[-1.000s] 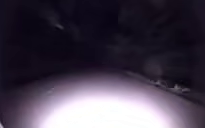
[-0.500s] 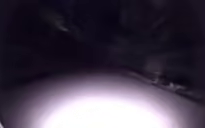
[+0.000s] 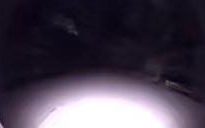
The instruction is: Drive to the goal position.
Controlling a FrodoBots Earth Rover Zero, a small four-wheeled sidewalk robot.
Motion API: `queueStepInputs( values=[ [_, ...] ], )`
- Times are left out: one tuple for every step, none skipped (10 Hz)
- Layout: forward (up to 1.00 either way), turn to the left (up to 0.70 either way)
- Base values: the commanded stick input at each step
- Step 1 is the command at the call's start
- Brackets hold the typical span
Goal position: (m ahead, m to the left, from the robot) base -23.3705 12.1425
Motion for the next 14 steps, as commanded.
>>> queueStepInputs(
  values=[
    [-1.00, 0.00],
    [-1.00, 0.00],
    [-1.00, 0.00],
    [-1.00, -0.07],
    [-1.00, -0.16],
    [-1.00, -0.26],
    [-1.00, -0.27],
    [-1.00, -0.19],
    [-1.00, 0.00],
    [-1.00, 0.00],
    [-1.00, 0.00],
    [-1.00, 0.00],
    [-1.00, 0.00],
    [-1.00, 0.00]
  ],
)
